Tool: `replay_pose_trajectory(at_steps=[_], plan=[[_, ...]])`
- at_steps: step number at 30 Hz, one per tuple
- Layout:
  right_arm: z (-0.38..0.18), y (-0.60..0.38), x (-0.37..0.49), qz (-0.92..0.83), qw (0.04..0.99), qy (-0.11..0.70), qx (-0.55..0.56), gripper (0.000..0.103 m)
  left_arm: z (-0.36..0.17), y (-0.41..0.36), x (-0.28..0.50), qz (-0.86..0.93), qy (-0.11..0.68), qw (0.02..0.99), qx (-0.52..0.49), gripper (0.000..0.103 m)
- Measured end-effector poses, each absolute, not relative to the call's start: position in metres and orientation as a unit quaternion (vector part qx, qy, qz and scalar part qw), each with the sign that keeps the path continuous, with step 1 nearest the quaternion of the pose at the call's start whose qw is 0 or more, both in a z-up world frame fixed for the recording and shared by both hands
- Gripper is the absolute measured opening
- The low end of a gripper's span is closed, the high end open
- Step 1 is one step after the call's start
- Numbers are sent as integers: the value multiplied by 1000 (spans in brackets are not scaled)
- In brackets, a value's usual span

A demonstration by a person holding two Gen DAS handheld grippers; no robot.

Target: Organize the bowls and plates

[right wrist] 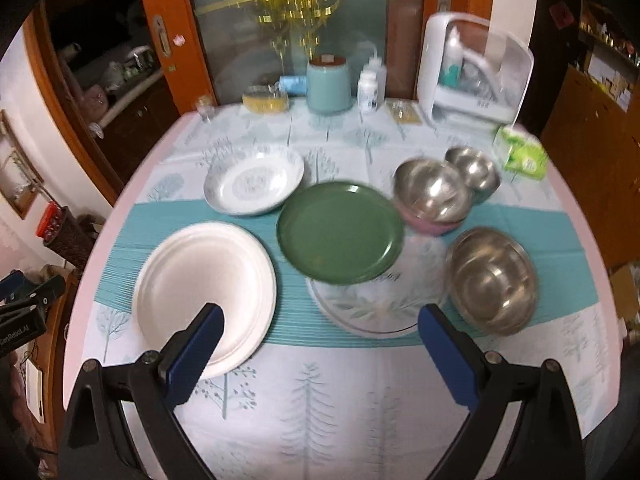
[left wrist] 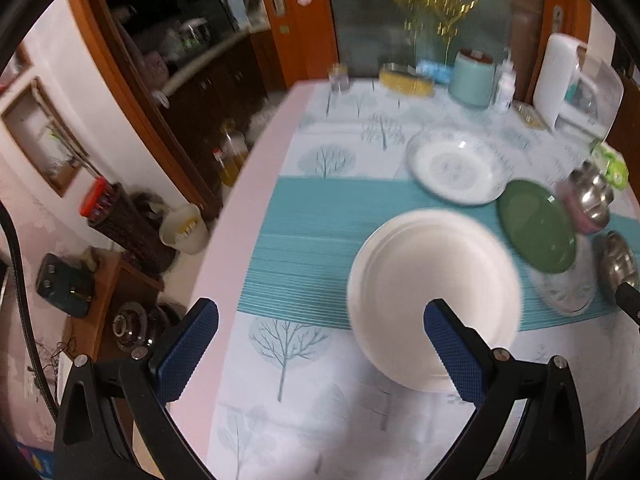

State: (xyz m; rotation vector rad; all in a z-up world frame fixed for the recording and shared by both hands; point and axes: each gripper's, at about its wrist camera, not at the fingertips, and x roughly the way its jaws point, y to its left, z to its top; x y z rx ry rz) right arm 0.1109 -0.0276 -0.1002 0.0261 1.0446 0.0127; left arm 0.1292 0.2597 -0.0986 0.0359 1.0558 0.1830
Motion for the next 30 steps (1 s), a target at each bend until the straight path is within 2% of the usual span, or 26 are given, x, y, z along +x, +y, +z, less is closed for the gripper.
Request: replay_pose_trajectory(at_steps=[4,13,16,21,23,30], plan=[[-133,-9,130,3,846,532,27,88,-142,282,162,55,540,840,0,102],[-186,7,161,14,805,591,51,81,-215,294,210,-21,605,791,-90,100],[-198,6,167,20,793,606,67,74,-231,294,216,-39,621,774,-114,94],[-214,3,175,33,772,628,93,65,-243,294,222,-63,629,763,-133,92],[-219,4,177,34,769,632,93,62,-247,292,224,-73,633,759,-135,81],[-226,14,182,48,763,639,81,51,-258,285,230,-94,650,742,-137,62]])
